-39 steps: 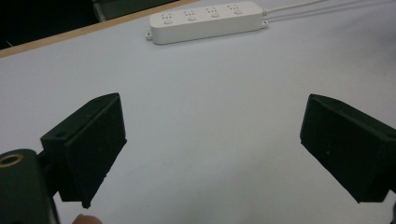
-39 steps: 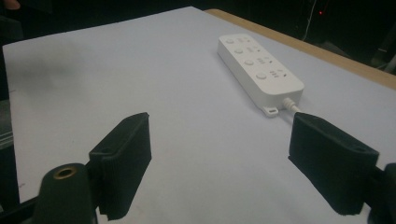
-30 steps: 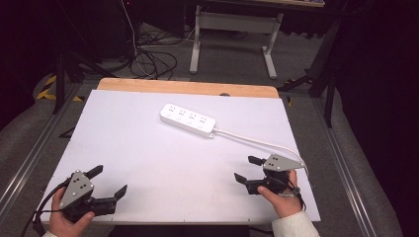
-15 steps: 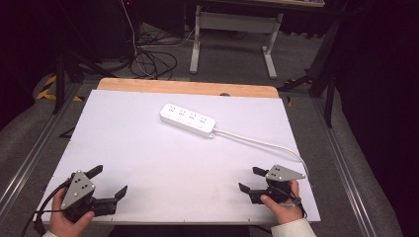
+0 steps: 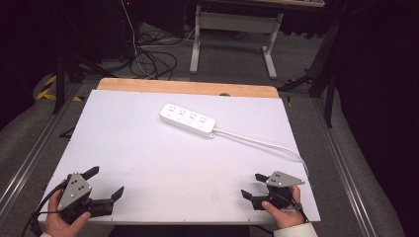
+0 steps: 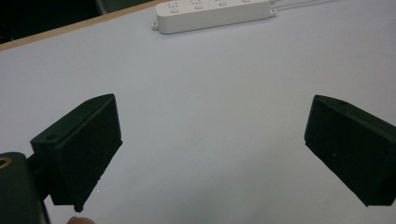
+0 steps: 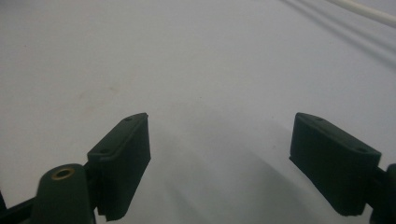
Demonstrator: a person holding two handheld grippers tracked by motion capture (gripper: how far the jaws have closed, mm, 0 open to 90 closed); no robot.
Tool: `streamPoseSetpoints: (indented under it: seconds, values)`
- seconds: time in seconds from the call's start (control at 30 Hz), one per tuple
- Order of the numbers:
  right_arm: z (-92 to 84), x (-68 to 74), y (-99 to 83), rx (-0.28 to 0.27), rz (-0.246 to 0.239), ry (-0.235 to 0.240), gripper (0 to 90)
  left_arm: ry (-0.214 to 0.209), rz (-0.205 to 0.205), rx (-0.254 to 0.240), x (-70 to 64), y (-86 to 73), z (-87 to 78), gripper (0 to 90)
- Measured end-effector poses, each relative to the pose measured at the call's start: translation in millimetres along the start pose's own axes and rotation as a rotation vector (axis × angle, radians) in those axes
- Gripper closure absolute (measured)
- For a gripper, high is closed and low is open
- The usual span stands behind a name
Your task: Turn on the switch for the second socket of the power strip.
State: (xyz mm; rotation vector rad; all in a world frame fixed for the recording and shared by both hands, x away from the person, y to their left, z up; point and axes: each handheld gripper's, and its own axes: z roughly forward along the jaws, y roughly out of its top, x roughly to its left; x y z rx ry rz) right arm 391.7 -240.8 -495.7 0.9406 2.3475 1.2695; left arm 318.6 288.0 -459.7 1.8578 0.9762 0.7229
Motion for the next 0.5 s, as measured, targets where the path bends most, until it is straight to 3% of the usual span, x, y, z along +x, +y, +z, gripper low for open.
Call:
streamPoseSetpoints:
  seconds: [0.1, 0.23, 0.37, 0.5]
  values:
    - [-0.7, -0.1, 3.0, 0.009, -0.001, -0.012, 21.0, 0.003, 0.011, -0.005, -0.9, 0.7, 1.2, 4.5]
    - [-4.7, -0.4, 6.3, 0.004, 0.041, -0.02, 21.0, 0.017, 0.026, -0.001, -1.6, -0.7, 3.9, 3.6]
    - [-7.4, -1.4, 6.5, -0.015, 0.033, -0.038, 21.0, 0.008, -0.018, -0.007, 0.8, -0.7, 4.6, 4.1]
    - [-8.7, -2.9, 6.1, -0.025, 0.023, -0.047, 21.0, 0.004, -0.033, -0.006, 2.8, -1.0, 5.2, 4.3]
